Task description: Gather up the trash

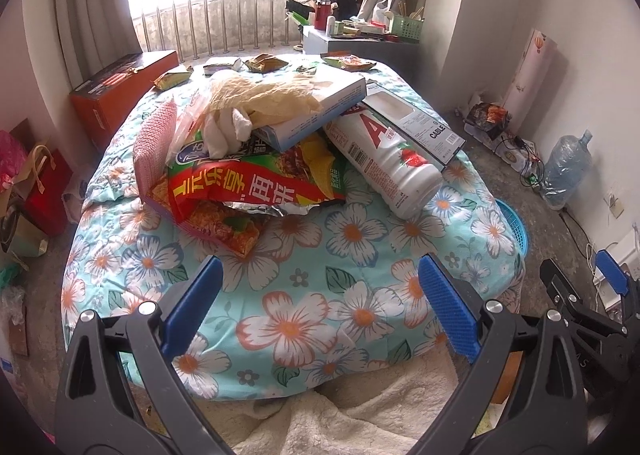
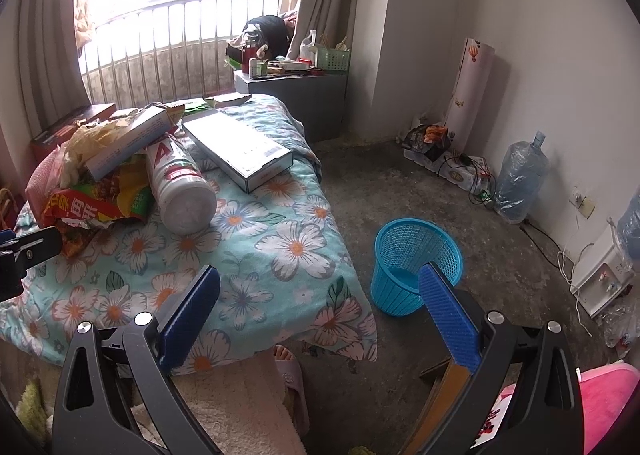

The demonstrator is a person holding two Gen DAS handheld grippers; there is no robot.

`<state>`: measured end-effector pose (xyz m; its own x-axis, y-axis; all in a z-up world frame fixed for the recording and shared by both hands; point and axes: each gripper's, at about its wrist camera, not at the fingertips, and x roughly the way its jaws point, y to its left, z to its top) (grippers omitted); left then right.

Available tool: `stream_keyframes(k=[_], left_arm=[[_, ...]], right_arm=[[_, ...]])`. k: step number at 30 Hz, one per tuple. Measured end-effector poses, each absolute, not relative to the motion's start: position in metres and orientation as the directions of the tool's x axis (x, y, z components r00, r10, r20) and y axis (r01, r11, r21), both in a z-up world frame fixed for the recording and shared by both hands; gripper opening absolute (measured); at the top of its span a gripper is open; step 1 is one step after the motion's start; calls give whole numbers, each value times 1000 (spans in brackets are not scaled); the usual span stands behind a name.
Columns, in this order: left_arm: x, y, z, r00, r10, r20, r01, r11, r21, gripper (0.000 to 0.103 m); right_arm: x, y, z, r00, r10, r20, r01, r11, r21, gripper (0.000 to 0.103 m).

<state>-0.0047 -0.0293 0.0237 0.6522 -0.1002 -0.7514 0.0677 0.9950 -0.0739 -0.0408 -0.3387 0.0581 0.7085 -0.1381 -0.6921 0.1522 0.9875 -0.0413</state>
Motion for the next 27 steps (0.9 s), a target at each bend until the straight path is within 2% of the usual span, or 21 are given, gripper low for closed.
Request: stream_keyframes(k=[27], left_arm=[[-5, -44, 26, 647, -116, -754, 88, 993, -77, 94]], right_arm=[[-42, -351, 62, 701, -159, -695, 177, 983, -46, 97]])
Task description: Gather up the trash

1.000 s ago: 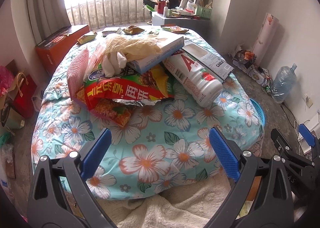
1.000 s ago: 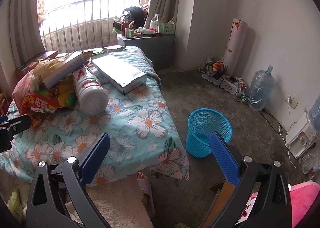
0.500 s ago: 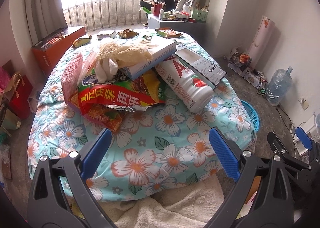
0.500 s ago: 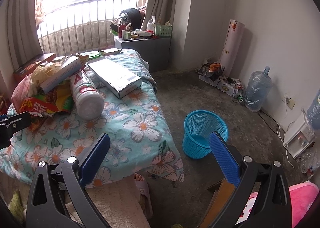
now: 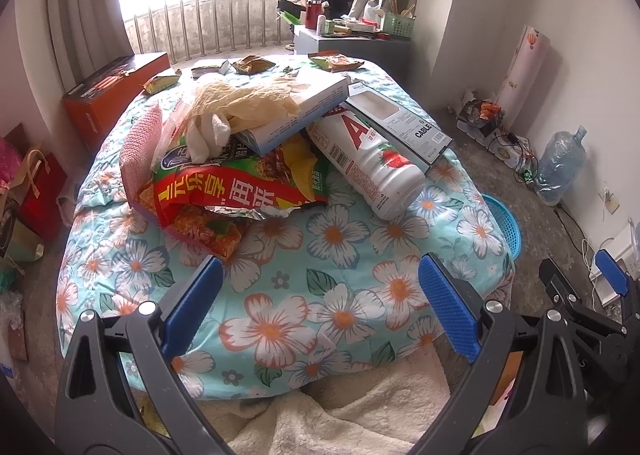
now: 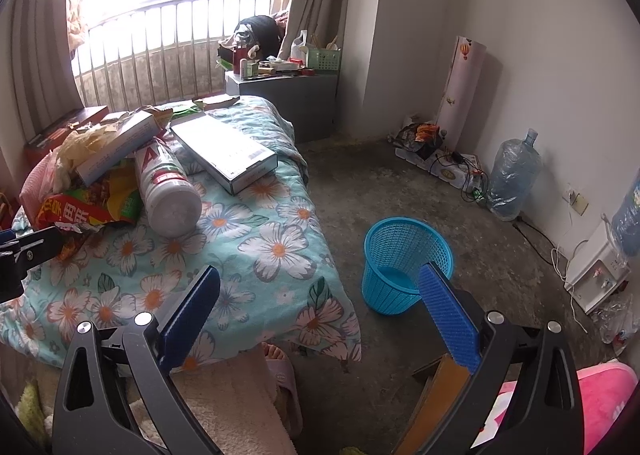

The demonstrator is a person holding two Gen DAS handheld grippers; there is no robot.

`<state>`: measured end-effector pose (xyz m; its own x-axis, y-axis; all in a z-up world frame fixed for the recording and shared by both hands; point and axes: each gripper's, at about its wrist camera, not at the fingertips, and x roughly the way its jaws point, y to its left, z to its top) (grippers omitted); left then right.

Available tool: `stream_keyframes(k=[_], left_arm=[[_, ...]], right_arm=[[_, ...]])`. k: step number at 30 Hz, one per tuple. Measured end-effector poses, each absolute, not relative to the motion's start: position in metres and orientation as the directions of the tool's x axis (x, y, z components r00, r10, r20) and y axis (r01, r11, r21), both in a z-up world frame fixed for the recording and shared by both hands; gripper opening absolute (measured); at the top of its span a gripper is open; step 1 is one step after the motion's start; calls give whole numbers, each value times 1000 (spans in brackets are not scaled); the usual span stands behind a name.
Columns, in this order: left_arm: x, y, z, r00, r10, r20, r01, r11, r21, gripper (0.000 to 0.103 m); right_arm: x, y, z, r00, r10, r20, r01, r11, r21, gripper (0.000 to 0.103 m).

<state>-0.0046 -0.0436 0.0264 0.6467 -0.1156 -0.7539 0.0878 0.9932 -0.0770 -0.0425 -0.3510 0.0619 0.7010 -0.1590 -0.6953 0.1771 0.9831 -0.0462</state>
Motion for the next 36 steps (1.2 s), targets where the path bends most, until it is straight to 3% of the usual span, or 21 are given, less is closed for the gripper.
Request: stream_keyframes(k=[36], left_arm=[[-4, -32, 27, 647, -87, -757, 43, 996, -77, 94]], right_arm=[[-43, -355, 62, 697, -181, -694, 192, 979, -63, 97]])
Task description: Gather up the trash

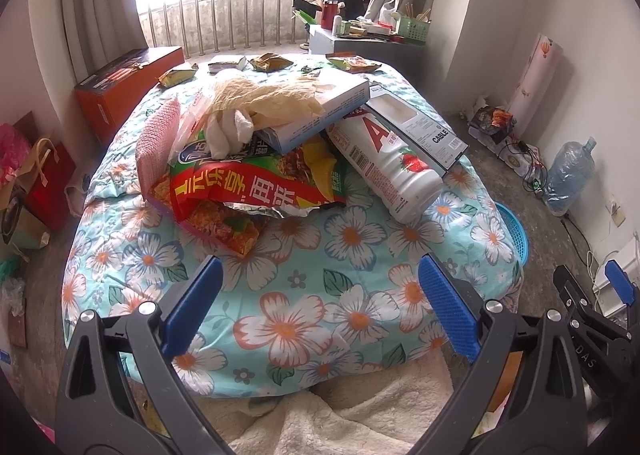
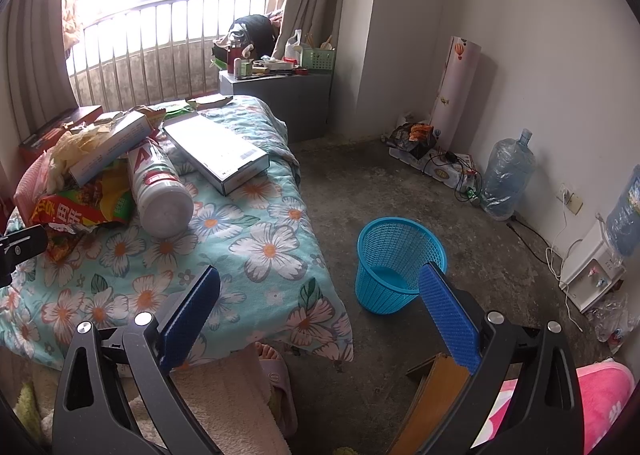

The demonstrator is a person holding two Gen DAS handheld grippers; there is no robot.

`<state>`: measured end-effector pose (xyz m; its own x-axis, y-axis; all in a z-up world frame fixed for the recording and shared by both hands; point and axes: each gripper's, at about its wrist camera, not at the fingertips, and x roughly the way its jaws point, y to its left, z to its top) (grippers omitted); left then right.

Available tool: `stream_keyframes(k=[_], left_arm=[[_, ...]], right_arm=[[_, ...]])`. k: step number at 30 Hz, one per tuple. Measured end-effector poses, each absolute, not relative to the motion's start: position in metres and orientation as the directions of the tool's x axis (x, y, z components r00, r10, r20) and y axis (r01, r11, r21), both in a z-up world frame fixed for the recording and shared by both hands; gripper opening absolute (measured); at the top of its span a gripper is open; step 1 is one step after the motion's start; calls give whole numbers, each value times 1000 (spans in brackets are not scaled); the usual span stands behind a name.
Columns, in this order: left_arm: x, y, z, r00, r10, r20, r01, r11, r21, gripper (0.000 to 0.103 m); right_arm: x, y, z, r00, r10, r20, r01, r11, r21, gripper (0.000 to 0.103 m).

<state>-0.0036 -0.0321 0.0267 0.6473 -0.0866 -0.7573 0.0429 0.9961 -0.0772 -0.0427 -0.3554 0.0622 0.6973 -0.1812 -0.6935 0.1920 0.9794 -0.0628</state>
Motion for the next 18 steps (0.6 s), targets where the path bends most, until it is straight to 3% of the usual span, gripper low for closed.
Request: stream_keyframes(k=[18], left_arm=[[-4, -31, 26, 646, -86, -759, 42, 996, -77, 94]], right_arm=[[-43, -354, 62, 697, -179, -695, 190, 980, -62, 97]])
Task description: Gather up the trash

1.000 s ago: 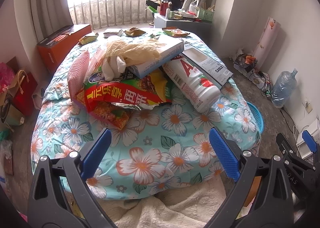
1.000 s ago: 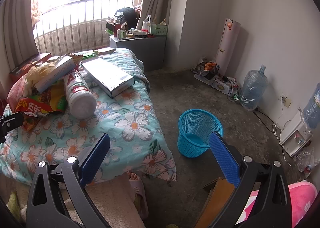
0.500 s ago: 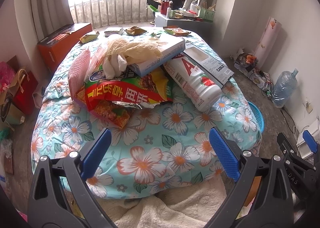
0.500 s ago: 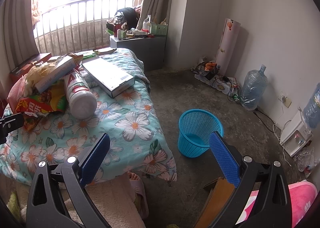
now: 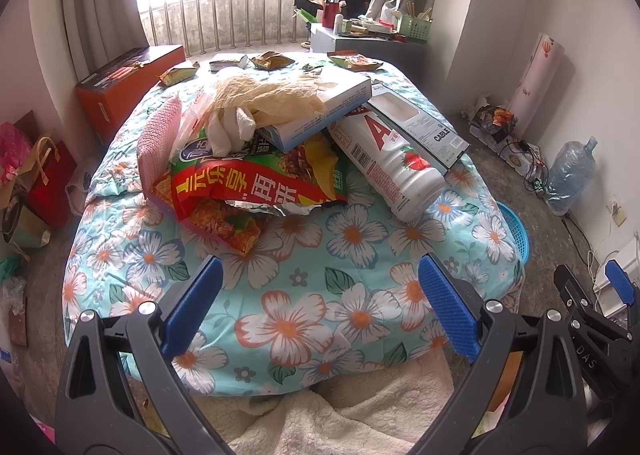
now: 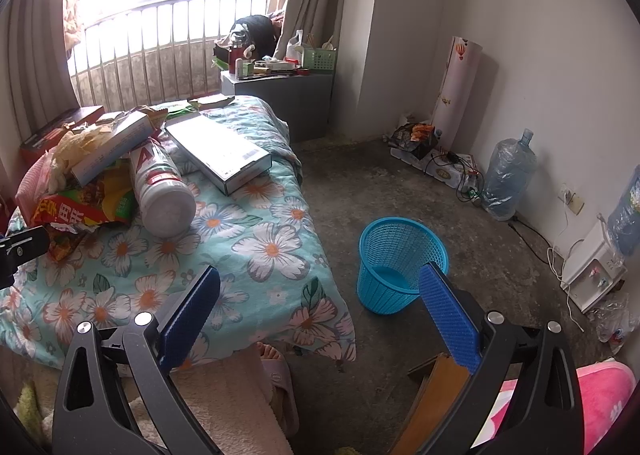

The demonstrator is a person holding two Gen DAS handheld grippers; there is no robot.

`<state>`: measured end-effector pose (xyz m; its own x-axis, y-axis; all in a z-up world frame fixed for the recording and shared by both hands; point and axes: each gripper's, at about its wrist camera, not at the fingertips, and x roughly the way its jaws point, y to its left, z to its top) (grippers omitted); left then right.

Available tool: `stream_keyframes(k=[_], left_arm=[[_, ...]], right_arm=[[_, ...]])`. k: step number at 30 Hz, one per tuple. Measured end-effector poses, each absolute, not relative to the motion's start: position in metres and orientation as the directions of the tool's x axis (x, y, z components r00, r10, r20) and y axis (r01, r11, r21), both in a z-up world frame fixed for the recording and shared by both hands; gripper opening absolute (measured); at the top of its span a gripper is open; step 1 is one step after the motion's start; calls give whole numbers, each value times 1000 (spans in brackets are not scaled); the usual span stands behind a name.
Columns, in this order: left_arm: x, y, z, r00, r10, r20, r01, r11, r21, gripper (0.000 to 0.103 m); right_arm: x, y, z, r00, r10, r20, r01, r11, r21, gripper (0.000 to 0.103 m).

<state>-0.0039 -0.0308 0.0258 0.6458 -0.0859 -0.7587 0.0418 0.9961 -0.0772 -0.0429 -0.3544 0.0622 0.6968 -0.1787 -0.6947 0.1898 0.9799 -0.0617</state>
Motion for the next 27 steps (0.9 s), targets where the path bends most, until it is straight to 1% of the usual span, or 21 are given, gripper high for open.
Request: stream_keyframes(k=[16, 27], left_arm=[[-4, -25, 18, 631, -81, -772, 31, 996, -79, 94], [11, -17, 15, 616, -56, -786, -9, 997, -79, 94]], right_arm=[[-40, -348, 59, 690, -169, -704, 182, 982, -57, 97], [-21, -342, 63, 709, -123, -695, 140, 990, -33, 97]])
